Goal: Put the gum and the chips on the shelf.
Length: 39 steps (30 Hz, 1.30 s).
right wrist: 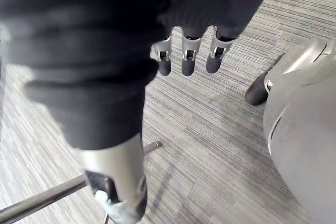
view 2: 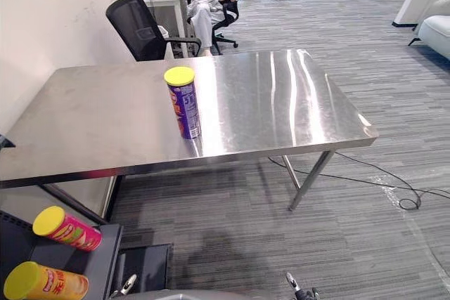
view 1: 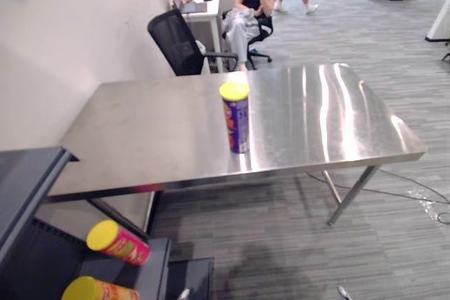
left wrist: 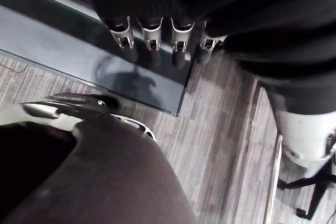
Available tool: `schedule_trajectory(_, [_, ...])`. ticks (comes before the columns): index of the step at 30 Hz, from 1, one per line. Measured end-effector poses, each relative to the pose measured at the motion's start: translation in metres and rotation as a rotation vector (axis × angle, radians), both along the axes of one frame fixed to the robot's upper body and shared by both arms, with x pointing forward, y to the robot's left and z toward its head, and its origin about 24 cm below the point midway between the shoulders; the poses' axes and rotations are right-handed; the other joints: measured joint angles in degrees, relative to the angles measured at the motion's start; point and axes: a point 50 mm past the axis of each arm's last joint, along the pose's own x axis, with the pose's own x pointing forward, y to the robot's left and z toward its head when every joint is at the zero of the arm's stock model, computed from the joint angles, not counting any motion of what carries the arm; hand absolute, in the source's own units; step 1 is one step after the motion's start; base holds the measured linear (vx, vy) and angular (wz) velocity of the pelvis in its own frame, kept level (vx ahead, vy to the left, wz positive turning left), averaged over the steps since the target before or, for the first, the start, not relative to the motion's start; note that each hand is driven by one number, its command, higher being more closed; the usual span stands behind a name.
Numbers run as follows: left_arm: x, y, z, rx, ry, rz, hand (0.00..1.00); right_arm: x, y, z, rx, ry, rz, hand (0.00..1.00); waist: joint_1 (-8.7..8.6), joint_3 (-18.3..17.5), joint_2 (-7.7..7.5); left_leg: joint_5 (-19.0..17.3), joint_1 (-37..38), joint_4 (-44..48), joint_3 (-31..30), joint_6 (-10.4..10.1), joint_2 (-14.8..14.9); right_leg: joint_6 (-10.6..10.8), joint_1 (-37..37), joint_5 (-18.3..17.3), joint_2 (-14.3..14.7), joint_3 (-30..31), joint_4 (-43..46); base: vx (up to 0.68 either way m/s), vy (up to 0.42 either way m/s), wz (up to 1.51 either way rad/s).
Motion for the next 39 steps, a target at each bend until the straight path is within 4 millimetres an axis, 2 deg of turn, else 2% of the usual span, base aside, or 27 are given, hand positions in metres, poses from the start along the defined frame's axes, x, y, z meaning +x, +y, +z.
schedule_trajectory(5, [0.001,0.0,0.0,0.002,0.001,0.001,0.0,-0.007,-0.002,-0.002,-0.007,0.027,-0.042,0.0,0.16,-0.17,-0.21,0.99,0.63,-2.56,-0.24,0.26,-0.12,1.05,0.79,1.5,0.3,-1.16,-2.18,0.1,-0.015,0.01])
schedule_trajectory(12, [0.0,0.004,0.0,0.019,0.01,-0.006,0.0,-0.009,-0.009,0.0,-0.036,0.038,-0.161,0.0,0.15,-0.49,-0.98,0.99,2.91,-4.71,0.22,0.27,-0.47,0.6,2.53,2.73,0.34,-2.72,-3.92,0.08,0.017,-0.07])
schedule_trajectory(15, [0.0,0.006,0.001,0.024,0.005,0.014,0.0,-0.009,-0.029,0.007,-0.091,0.008,-0.308,0.0,0.18,-0.43,-1.15,1.03,3.71,-5.52,0.47,0.33,-0.56,-0.26,2.68,3.33,0.3,-3.85,-3.86,0.01,0.03,-0.05])
schedule_trajectory(16, [-0.002,0.009,0.001,0.027,0.008,0.033,0.0,-0.006,-0.044,0.014,-0.13,-0.029,-0.373,0.0,0.16,-0.59,-1.65,1.02,3.93,-5.57,0.71,0.33,-0.77,-0.27,2.77,3.33,0.03,-4.02,-3.81,-0.01,0.036,-0.09])
schedule_trajectory(17, [-0.003,0.01,0.002,0.026,0.011,0.039,0.0,0.001,-0.062,0.024,-0.18,-0.083,-0.427,0.0,0.08,-0.8,-1.65,1.02,4.06,-5.63,0.95,0.33,-0.99,-0.27,2.74,3.33,-0.25,-4.04,-3.78,-0.02,0.047,-0.1])
schedule_trajectory(18, [-0.002,0.01,0.002,0.027,0.009,0.039,0.0,0.005,-0.071,0.03,-0.209,-0.115,-0.446,0.0,0.04,-0.81,-1.75,1.02,4.09,-5.67,1.15,0.34,-1.1,-0.27,2.64,3.33,-0.4,-4.05,-3.78,-0.04,0.045,-0.14])
schedule_trajectory(20, [-0.001,0.014,0.005,0.043,-0.003,0.037,0.0,0.021,-0.105,0.059,-0.33,-0.246,-0.516,0.0,0.12,-0.86,-2.26,1.27,4.43,-6.44,1.86,0.69,-1.42,-0.26,2.27,3.32,-0.77,-4.35,-3.81,-0.05,0.025,-0.16])
schedule_trajectory(22, [-0.001,0.015,0.006,0.051,-0.007,0.042,0.0,0.03,-0.126,0.086,-0.43,-0.355,-0.595,0.0,0.11,-0.91,-2.56,1.32,4.75,-6.72,2.15,0.75,-1.47,-0.21,2.27,3.26,-0.92,-4.67,-3.8,-0.05,0.006,-0.09])
schedule_trajectory(23, [0.0,0.015,0.007,0.054,-0.008,0.038,0.0,0.035,-0.139,0.106,-0.499,-0.439,-0.638,0.0,0.04,-0.92,-2.58,1.55,4.82,-7.19,2.2,0.92,-1.46,-0.25,2.17,3.19,-1.04,-4.91,-3.81,-0.04,-0.001,-0.02])
schedule_trajectory(24, [0.001,0.015,0.007,0.054,-0.012,0.038,0.0,0.037,-0.145,0.117,-0.535,-0.478,-0.653,0.0,-0.02,-0.92,-2.58,1.8,4.8,-7.51,2.18,0.98,-1.47,-0.28,2.02,3.15,-1.12,-5.09,-3.79,-0.03,-0.004,-0.01])
schedule_trajectory(25, [0.004,0.013,0.008,0.054,-0.026,0.037,0.0,0.044,-0.155,0.141,-0.608,-0.558,-0.666,0.0,-0.04,-0.93,-2.56,2.14,4.58,-7.92,2.32,1.06,-1.54,-0.27,1.48,3.15,-1.23,-5.17,-3.68,0.0,0.0,0.0])
schedule_trajectory(26, [0.006,0.013,0.008,0.053,-0.031,0.038,0.0,0.048,-0.158,0.153,-0.642,-0.599,-0.662,0.0,-0.14,-0.91,-2.6,2.26,4.53,-8.16,2.4,1.01,-1.53,-0.25,1.31,3.16,-1.22,-5.17,-3.65,0.0,0.0,0.0])
schedule_trajectory(27, [0.006,0.012,0.009,0.052,-0.035,0.038,0.0,0.059,-0.162,0.186,-0.736,-0.696,-0.639,0.0,-0.31,-0.93,-2.57,2.41,4.59,-8.44,2.43,0.93,-1.48,-0.11,1.25,3.14,-1.16,-5.23,-3.58,0.0,0.0,0.0])
schedule_trajectory(29, [0.011,0.01,0.01,0.051,-0.054,0.036,0.0,0.068,-0.16,0.217,-0.839,-0.784,-0.597,0.0,-0.3,-1.09,-2.61,2.39,4.6,-8.43,2.47,0.9,-1.32,0.11,1.1,3.03,-1.05,-5.24,-3.31,0.0,0.0,0.0])
schedule_trajectory(30, [0.016,0.01,0.011,0.052,-0.074,0.032,0.0,0.076,-0.155,0.242,-0.926,-0.862,-0.542,0.0,-0.28,-1.23,-2.77,2.45,4.47,-8.45,2.49,0.78,-1.19,0.59,0.65,2.73,-0.99,-5.23,-2.73,0.0,0.0,0.0])
schedule_trajectory(32, [0.017,0.01,0.012,0.055,-0.077,0.025,0.0,0.088,-0.144,0.264,-1.003,-0.938,-0.452,0.0,-0.31,-1.78,-2.84,2.59,3.91,-8.44,2.46,0.6,-1.06,0.61,0.13,2.75,-0.7,-5.23,-2.69,0.0,0.0,0.0])
schedule_trajectory(33, [0.017,0.01,0.012,0.056,-0.076,0.021,0.0,0.092,-0.139,0.27,-1.017,-0.963,-0.419,0.0,-0.34,-1.94,-2.8,2.61,3.84,-8.44,2.45,0.56,-1.05,0.62,0.03,2.75,-0.59,-5.23,-2.67,0.04,-0.006,-0.02])
schedule_trajectory(35, [0.018,0.01,0.012,0.066,-0.073,0.0,0.0,0.112,-0.117,0.288,-1.033,-1.06,-0.232,0.0,-0.45,-2.18,-3.01,2.61,3.74,-8.44,2.46,0.56,-0.82,0.62,-0.15,2.76,-0.23,-5.23,-2.64,0.04,-0.006,-0.02])
schedule_trajectory(36, [0.018,0.01,0.012,0.068,-0.072,-0.001,0.0,0.118,-0.111,0.29,-1.021,-1.087,-0.177,0.0,-0.47,-2.22,-3.05,2.61,3.73,-8.44,2.43,0.55,-0.8,0.62,-0.16,2.76,-0.17,-5.23,-2.64,0.0,0.0,0.0])
schedule_trajectory(38, [0.017,0.013,0.012,0.077,-0.069,-0.003,0.0,0.142,-0.091,0.293,-0.967,-1.139,0.079,0.0,-0.53,-2.4,-3.29,2.61,3.41,-8.39,2.06,0.55,-0.87,0.62,-0.3,2.77,-0.15,-5.35,-2.7,0.02,0.005,0.06])
schedule_trajectory(39, [0.017,0.014,0.012,0.083,-0.069,-0.007,0.0,0.147,-0.086,0.293,-0.952,-1.147,0.149,0.0,-0.54,-2.51,-3.42,2.61,3.02,-8.22,1.83,0.56,-0.94,0.65,-0.39,2.81,-0.2,-5.47,-2.8,0.02,0.021,0.13])
